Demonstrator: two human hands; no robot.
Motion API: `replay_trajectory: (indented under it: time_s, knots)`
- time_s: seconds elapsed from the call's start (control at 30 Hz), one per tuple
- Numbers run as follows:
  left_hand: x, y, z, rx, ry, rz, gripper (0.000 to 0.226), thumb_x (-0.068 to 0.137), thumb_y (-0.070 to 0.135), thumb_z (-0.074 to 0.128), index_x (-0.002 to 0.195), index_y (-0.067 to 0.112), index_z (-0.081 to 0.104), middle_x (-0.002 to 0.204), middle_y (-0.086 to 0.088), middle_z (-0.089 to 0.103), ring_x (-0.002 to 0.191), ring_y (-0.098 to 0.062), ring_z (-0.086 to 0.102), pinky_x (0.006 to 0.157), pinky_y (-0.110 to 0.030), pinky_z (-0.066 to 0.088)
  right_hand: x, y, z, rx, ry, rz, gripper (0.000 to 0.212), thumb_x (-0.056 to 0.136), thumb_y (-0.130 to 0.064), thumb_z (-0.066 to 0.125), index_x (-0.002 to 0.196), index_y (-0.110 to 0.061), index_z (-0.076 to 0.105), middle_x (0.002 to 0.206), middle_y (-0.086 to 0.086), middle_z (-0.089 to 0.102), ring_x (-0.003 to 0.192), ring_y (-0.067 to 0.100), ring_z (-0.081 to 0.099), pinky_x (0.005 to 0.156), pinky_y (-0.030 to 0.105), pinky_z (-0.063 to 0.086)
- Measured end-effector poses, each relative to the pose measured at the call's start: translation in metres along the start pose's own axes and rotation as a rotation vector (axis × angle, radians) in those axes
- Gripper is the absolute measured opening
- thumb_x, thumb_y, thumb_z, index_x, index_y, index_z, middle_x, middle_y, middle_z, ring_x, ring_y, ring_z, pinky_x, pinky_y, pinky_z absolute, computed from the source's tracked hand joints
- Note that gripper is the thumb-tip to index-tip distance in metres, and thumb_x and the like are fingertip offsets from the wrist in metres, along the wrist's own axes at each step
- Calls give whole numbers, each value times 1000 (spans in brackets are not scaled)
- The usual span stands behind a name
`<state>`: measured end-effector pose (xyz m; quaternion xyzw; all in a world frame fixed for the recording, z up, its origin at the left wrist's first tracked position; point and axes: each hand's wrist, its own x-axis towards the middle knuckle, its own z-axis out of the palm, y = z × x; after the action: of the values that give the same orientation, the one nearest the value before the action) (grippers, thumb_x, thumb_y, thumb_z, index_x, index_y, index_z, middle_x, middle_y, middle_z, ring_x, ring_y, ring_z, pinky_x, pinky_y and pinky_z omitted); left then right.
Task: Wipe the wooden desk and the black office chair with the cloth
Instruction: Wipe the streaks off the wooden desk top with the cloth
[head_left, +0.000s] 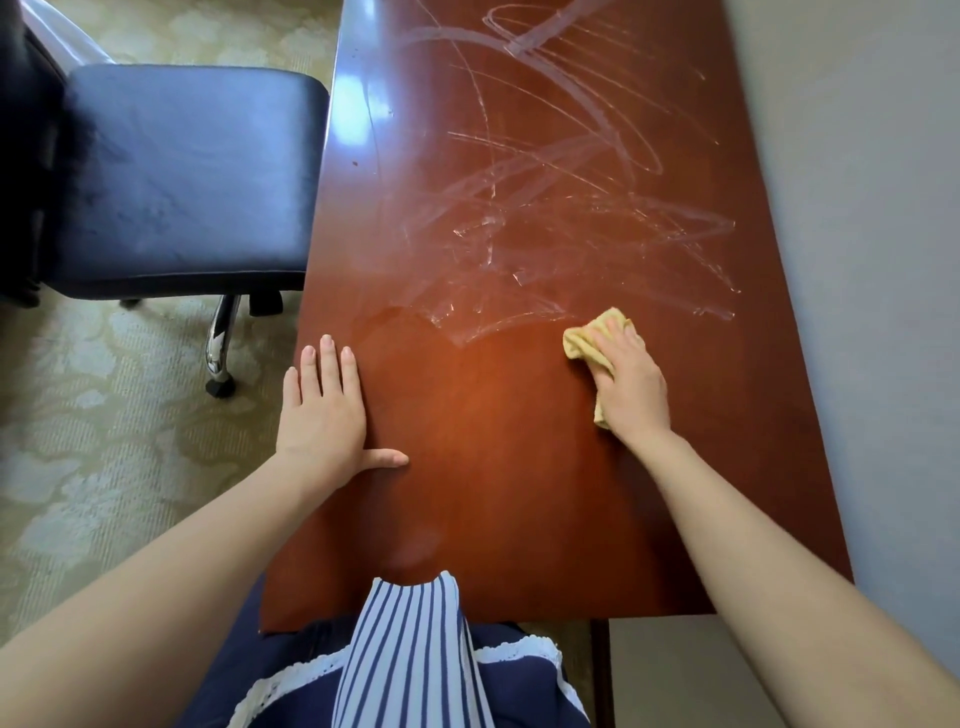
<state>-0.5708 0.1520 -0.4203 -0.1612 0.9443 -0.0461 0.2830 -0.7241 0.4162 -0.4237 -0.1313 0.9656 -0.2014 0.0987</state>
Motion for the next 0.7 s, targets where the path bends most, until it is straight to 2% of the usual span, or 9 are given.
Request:
replay_trajectory:
  time_s: [0.1,0.2,0.33,0.47,0.57,0.7]
  knots:
    - [0,0,1,-13,0,1,137,61,90,38,146,-4,-16,155,-27,-15,145,-40,-4,117,-46,7,27,-37,16,-28,12,125,40,101,-22,42,141,-27,43,155,6,25,145,29,14,113,44,23]
    - [1,-1,2,-21,7,1,137,61,90,39,146,-3,-16,155,-26,-15,145,-39,-5,117,-47,7,39,-75,36,-52,-23,88,43,100,-18,40,143,-24,39,157,8,20,145,31,10,115,45,15]
    - [1,-1,2,-31,7,-14,137,61,90,40,147,-1,-14,156,-23,-15,146,-37,-5,116,-52,5,26,-125,64,-63,-86,-123,50,97,-11,40,145,-21,35,157,10,18,145,29,9,118,40,3]
    - [0,-2,4,-16,31,-24,136,61,90,40,148,0,-13,157,-22,-13,146,-35,-3,115,-54,6,-15,-150,84,-43,-167,-380,55,94,-9,46,146,-20,34,157,5,19,146,26,10,117,36,0]
    - [0,-3,5,7,45,-26,134,62,90,39,148,1,-13,157,-21,-12,147,-34,-2,115,-54,7,-43,-140,81,-16,-223,-549,50,92,-9,52,141,-19,43,154,4,30,144,24,20,118,37,8]
    - [0,-3,3,15,19,-33,134,64,89,41,148,1,-15,157,-21,-14,147,-34,-4,115,-54,6,-66,-105,64,23,-242,-706,43,84,-6,65,126,-15,61,138,8,53,132,29,44,110,44,33]
